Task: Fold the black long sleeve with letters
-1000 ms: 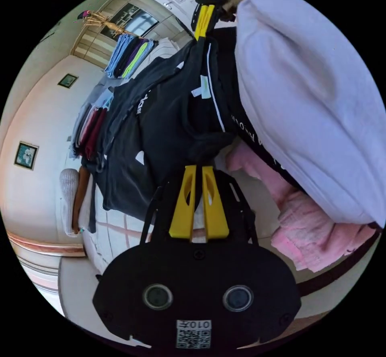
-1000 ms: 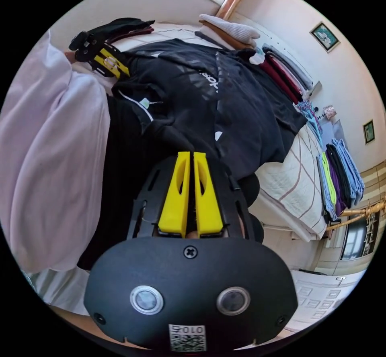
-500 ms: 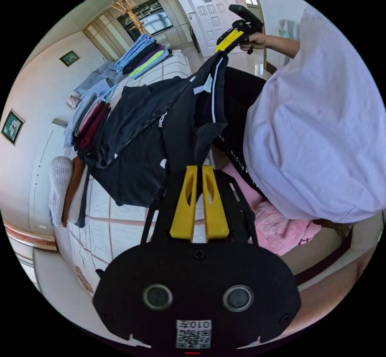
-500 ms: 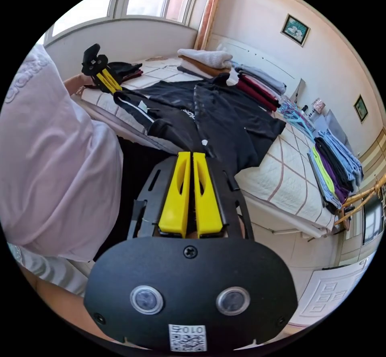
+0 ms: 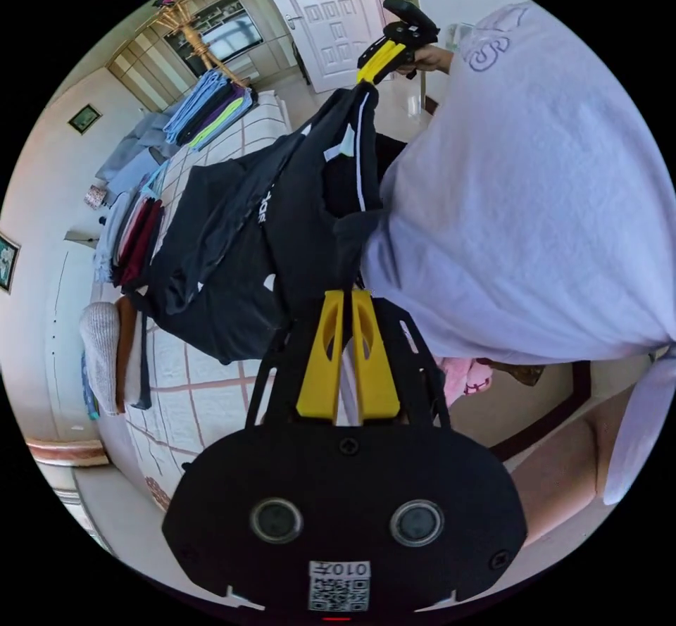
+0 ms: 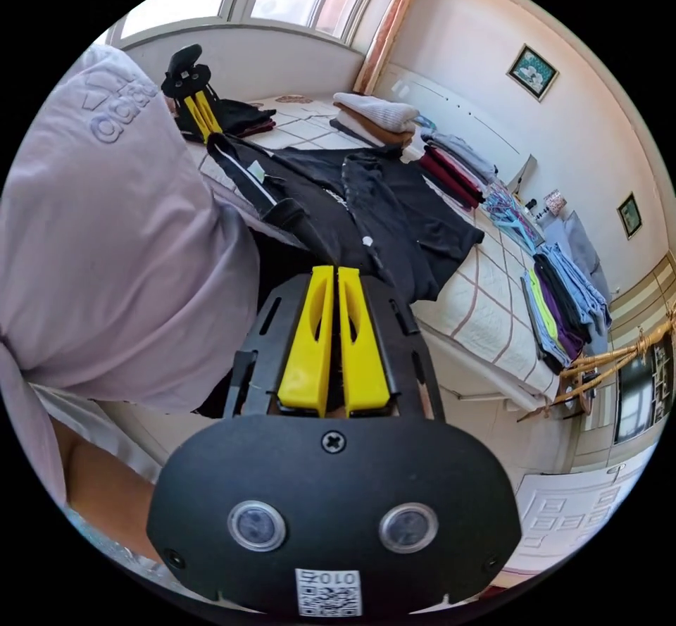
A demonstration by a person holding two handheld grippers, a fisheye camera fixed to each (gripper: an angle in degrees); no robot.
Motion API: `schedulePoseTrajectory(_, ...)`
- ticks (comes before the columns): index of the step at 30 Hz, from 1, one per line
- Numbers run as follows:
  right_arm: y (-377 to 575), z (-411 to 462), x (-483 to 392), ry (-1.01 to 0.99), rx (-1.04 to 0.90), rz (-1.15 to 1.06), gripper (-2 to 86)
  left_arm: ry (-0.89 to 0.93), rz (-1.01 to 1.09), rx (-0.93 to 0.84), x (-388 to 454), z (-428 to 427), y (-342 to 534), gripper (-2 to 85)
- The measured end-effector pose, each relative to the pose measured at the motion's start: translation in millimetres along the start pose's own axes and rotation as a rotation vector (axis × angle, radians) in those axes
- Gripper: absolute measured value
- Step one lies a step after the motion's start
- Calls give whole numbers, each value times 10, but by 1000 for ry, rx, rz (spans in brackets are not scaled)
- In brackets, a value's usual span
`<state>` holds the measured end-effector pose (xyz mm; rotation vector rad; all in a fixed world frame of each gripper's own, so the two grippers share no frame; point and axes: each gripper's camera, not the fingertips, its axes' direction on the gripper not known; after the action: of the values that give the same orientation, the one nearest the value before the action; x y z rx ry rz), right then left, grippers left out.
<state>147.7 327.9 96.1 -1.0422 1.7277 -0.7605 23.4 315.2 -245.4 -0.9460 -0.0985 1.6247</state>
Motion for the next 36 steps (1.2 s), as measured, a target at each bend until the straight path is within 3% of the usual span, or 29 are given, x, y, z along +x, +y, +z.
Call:
schedulePoseTrajectory(4, 103, -245, 98, -50, 39, 39, 30, 146, 15, 92, -195, -14, 77, 0)
schedulePoseTrajectory(9, 31, -35, 487, -138, 7, 92, 32, 204, -18, 135, -695, 267, 181, -1)
schedulePoseTrajectory(12, -327, -49, 852, -109, 14, 38, 33, 155, -44, 123, -1245, 279, 186, -1)
schedulePoseTrajectory(17, -1183, 3, 1958, -92, 48, 26, 33, 102, -179, 201, -2863, 217, 221, -1)
schedulePoseTrajectory(21, -1951, 675, 3185, -251, -44, 156, 33, 159, -244, 109, -4005, 719, 117, 0)
schedulePoseTrajectory(26, -2431, 1991, 4021, -403, -311, 308, 33, 470, -498, -11, -5331, 2189, 259, 6)
schedulePoseTrajectory(31, -2565, 2345, 4250, -385, -331, 361, 33, 533, -675, 72, -5526, 2620, 578, 39)
schedulePoseTrajectory(34, -2520, 2229, 4305, -352, -271, 369, 38, 466, -830, 250, -5486, 2409, 988, 68)
schedulePoseTrajectory(36, -2338, 1853, 4414, -278, -135, 468, 52, 397, -943, 393, -5345, 2132, 1328, 81)
